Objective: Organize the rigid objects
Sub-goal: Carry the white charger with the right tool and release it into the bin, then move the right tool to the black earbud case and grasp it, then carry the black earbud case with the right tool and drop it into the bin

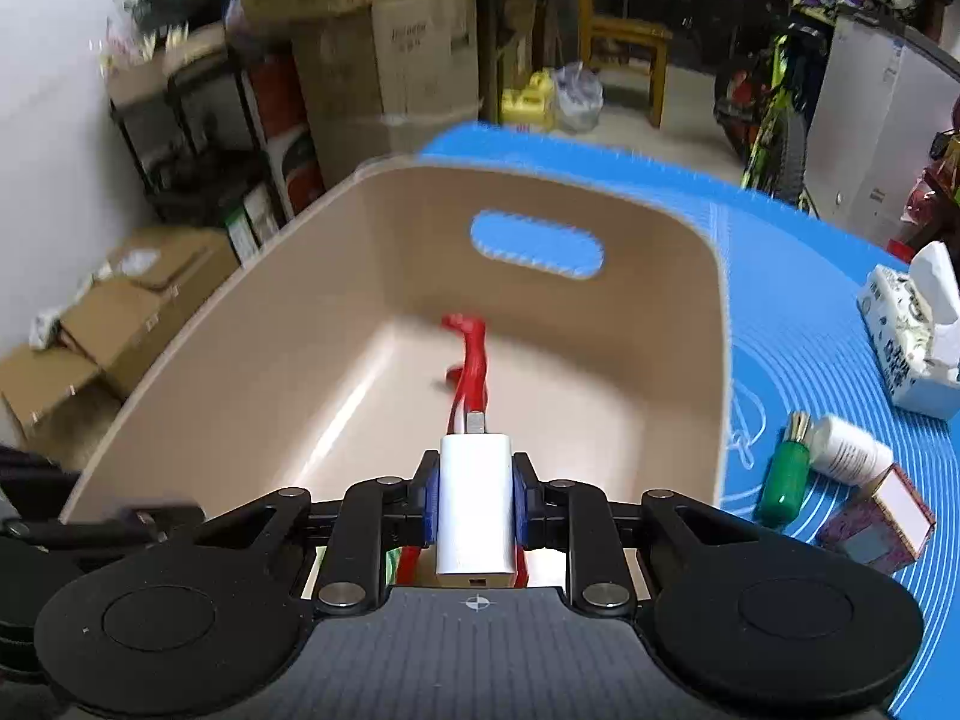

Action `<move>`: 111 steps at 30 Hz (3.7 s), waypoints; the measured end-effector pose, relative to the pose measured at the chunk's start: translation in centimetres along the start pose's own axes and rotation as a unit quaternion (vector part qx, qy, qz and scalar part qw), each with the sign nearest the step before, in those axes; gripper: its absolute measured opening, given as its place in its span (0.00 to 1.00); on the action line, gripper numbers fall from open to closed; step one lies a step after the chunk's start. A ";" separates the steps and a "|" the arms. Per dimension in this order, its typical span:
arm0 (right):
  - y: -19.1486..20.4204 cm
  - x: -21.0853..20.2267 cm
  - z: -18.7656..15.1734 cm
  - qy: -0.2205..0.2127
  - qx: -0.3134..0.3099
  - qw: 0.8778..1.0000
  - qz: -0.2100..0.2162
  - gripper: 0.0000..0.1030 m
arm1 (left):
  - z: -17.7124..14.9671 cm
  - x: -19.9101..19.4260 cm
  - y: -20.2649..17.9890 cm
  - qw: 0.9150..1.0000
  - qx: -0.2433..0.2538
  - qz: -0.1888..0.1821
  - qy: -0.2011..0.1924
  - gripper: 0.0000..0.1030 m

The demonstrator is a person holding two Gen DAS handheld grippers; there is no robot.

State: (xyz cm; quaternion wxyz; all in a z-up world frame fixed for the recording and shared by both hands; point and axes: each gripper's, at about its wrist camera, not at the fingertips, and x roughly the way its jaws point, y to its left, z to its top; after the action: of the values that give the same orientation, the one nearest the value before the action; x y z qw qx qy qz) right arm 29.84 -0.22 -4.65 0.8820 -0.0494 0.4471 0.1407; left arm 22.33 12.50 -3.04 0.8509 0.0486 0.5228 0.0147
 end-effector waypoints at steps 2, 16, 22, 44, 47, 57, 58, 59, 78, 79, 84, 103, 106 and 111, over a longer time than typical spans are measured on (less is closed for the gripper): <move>0.3 0.5 -0.3 0.018 -0.005 1.000 -0.003 0.32 | 0.0 0.0 0.0 1.000 0.000 0.000 0.000 0.11; 0.3 -1.7 -0.4 -0.002 -0.021 1.000 0.000 0.57 | 0.0 0.0 0.0 1.000 0.000 0.000 0.000 0.11; -2.0 -5.4 0.3 -0.047 -0.003 0.999 -0.008 0.62 | 0.0 0.0 -0.1 1.000 0.000 0.000 0.001 0.11; -15.5 -4.8 -4.4 -0.024 0.119 0.989 -0.082 0.65 | 0.0 0.0 -0.1 1.000 0.000 0.000 0.001 0.11; -16.4 -3.1 -5.4 -0.004 0.130 0.989 -0.073 0.65 | 0.0 0.0 -0.1 1.000 0.000 0.000 0.001 0.11; -17.2 -0.2 -7.7 0.017 0.147 0.988 -0.047 0.68 | 0.0 0.0 -0.1 1.000 0.000 0.001 0.001 0.11; -17.1 -0.1 -7.6 0.016 0.147 0.988 -0.043 0.68 | 0.0 0.0 -0.1 1.000 0.000 0.001 0.001 0.11; -16.9 -0.1 -7.6 0.015 0.144 0.989 -0.040 0.68 | 0.0 0.0 -0.1 1.000 0.000 0.000 0.001 0.11; -14.3 0.2 -8.1 0.002 0.079 0.995 -0.058 0.53 | 0.0 0.1 -0.1 1.000 0.000 0.001 0.001 0.11; -14.3 -0.2 -8.0 -0.007 0.082 0.995 -0.062 0.53 | 0.0 0.1 -0.1 1.000 0.000 0.001 0.001 0.11; -14.0 -3.1 -6.7 -0.060 0.097 0.991 -0.064 0.53 | 0.0 0.1 -0.1 1.000 0.000 0.001 0.001 0.11; -7.0 -6.8 -2.0 -0.154 0.087 0.984 -0.003 0.53 | -0.1 0.0 0.0 1.000 -0.001 0.003 0.003 0.11; -4.7 -5.6 -1.6 -0.133 0.070 0.989 0.012 0.53 | 0.0 0.0 0.0 1.000 0.000 0.004 0.003 0.11; -1.8 -3.2 -1.2 -0.072 0.037 0.996 0.044 0.53 | 0.0 0.0 0.0 1.000 0.001 0.003 0.003 0.11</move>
State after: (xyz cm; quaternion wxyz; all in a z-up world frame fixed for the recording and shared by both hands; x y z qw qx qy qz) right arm 27.62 -2.81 -2.87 0.9062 0.0137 0.3887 0.1663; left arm 22.32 12.48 -3.07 0.8492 0.0512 0.5252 0.0171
